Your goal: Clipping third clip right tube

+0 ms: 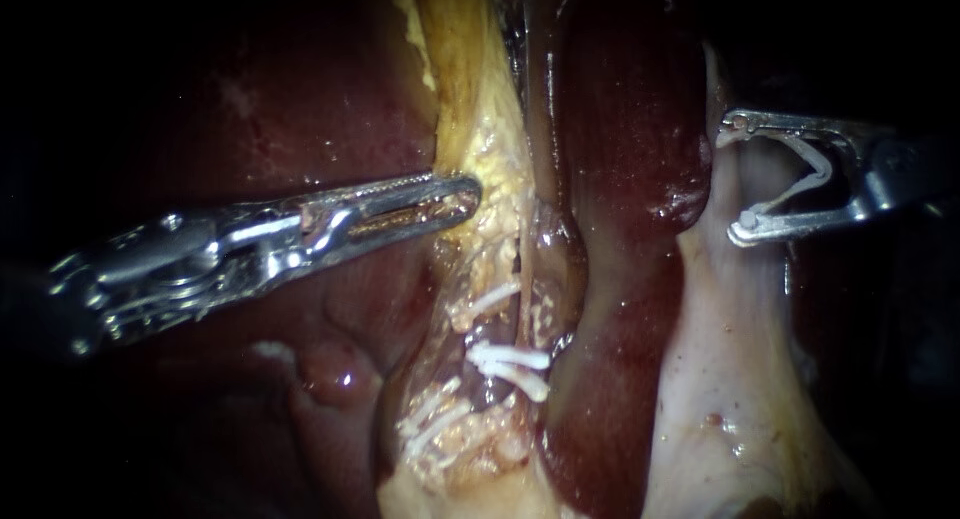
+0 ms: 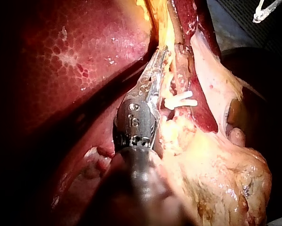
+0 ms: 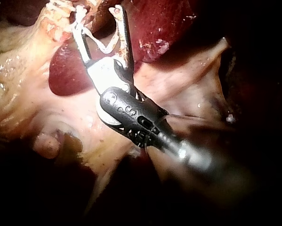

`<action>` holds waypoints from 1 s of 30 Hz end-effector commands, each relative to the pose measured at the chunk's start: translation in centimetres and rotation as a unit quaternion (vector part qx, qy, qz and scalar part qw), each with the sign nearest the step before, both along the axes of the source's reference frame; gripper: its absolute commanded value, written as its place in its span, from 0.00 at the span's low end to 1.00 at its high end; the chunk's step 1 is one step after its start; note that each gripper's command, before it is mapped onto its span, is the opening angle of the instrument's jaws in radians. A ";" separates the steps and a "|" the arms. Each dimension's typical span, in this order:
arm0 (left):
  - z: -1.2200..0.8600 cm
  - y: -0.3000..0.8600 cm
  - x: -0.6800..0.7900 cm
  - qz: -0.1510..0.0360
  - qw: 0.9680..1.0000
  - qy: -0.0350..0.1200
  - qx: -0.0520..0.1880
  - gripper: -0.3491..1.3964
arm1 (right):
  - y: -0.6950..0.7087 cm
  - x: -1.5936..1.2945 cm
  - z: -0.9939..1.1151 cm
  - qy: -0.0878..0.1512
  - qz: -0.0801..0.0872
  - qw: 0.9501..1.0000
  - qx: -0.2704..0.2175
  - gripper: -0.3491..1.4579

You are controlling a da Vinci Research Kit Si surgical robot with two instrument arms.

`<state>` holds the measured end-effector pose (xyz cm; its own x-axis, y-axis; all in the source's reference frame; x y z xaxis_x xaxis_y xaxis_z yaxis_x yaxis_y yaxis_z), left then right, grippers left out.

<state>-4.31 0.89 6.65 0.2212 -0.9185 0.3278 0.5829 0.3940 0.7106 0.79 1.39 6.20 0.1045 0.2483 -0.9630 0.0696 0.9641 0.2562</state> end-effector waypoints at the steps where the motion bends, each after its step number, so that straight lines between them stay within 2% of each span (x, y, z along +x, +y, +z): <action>1: -0.01 0.00 0.00 0.000 1.000 -0.001 0.000 0.00 | 0.00 0.01 0.00 0.000 0.000 1.000 0.000 0.53; 3: -0.04 0.00 0.03 0.001 1.000 -0.001 0.000 0.00 | -0.04 0.04 0.01 -0.005 0.004 1.000 0.030 0.53; 4: -0.07 0.01 0.05 0.002 1.000 -0.002 0.001 0.00 | -0.08 0.06 0.04 -0.015 0.004 0.999 0.044 0.53; 5: -0.11 0.02 0.09 0.003 1.000 -0.003 0.002 0.00 | -0.16 0.11 0.09 -0.028 0.004 0.997 0.071 0.53; 7: -0.23 0.07 0.19 0.003 1.000 -0.005 0.004 0.00 | -0.28 0.21 0.18 -0.040 0.006 0.993 0.110 0.53; 10: -0.40 0.17 0.39 -0.009 1.000 -0.008 -0.003 0.00 | -0.48 0.45 0.35 -0.040 0.006 0.986 0.162 0.53; 14: -0.60 0.30 0.62 -0.026 1.000 -0.011 -0.010 0.00 | -0.72 0.80 0.62 -0.026 0.005 0.976 0.214 0.53; 19: -0.78 0.36 0.80 -0.036 0.999 -0.012 -0.016 0.00 | -1.04 1.18 1.04 -0.048 -0.016 0.966 0.252 0.52; 23: -0.85 0.34 0.82 -0.037 0.999 -0.011 -0.019 0.00 | -1.13 1.37 1.24 -0.060 -0.023 0.961 0.270 0.52; 30: -0.92 0.31 0.82 -0.038 0.999 -0.011 -0.021 0.00 | -1.05 1.51 1.42 -0.070 -0.020 0.955 0.288 0.51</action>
